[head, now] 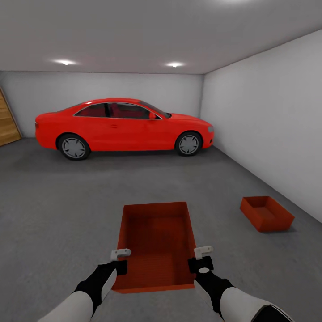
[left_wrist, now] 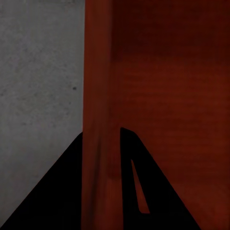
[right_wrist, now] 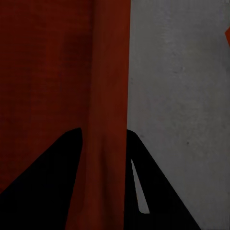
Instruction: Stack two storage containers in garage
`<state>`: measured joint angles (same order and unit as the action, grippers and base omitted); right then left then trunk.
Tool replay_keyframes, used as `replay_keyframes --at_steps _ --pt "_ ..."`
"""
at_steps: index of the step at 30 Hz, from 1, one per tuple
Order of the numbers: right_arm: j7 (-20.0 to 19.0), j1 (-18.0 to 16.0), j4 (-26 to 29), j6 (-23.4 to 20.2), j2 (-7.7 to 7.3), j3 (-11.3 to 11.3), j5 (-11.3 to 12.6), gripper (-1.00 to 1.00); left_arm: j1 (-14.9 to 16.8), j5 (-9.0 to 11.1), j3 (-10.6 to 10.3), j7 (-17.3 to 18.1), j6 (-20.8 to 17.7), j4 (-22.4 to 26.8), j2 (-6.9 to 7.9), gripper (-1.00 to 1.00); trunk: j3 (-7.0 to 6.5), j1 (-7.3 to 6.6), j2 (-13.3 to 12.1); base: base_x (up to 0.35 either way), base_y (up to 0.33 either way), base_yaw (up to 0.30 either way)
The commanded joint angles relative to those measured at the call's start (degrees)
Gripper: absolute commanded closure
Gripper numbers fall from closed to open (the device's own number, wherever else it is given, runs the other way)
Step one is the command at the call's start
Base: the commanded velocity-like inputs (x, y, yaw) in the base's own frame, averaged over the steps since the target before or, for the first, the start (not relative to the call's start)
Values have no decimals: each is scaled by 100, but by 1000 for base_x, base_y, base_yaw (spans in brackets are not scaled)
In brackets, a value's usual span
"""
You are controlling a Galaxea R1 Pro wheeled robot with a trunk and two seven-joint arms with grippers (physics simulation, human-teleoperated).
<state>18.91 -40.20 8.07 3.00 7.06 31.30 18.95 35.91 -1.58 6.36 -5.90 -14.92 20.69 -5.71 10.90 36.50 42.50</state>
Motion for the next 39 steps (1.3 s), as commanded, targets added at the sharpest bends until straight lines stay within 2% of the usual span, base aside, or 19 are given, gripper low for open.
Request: replay_keyframes --at_steps 1,39 --pt "16 -6 -25 28 -38 -72 171 100 4 -97 -3 -34 -21 32 264 100 9 4 7 318 0 0" --pt "16 -6 -25 30 -38 -72 171 100 4 -88 -3 -33 -38 23 264 100 9 4 7 319 0 0"
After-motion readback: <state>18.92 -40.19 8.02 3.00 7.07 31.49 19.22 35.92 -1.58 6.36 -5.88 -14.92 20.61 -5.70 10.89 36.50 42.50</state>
